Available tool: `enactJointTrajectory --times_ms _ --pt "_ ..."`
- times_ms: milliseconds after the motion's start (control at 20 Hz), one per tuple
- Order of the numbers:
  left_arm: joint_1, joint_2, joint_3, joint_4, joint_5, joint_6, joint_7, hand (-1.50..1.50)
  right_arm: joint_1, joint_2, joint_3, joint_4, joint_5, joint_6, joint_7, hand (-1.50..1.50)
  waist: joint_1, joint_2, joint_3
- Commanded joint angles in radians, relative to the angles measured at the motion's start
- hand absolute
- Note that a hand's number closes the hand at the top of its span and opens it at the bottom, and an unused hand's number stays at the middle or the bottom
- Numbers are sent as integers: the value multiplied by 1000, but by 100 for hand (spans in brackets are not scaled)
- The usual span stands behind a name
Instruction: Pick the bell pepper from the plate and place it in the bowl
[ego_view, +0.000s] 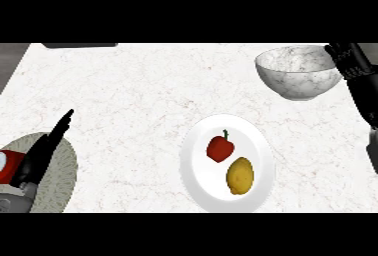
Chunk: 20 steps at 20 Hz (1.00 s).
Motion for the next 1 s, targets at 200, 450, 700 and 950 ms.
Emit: enactJointTrajectory --times_ms 200,450,700,950 --pt "-121 -69 95 -157 27 120 -22 0 161 232 -31 68 -219 44 -111 150 16 -43 -21" --pt "-112 -118 91 -225 44 160 24 0 338 330 -147 144 -63 -308 -271 -150 0 -46 -21" --pt "-144 -152 75 -257 -7 191 73 0 469 291 0 31 84 -180 -473 -150 8 -41 -26" --pt "-122 -144 86 -289 0 170 86 0 541 128 62 -185 203 -179 -193 -150 6 -44 -28"
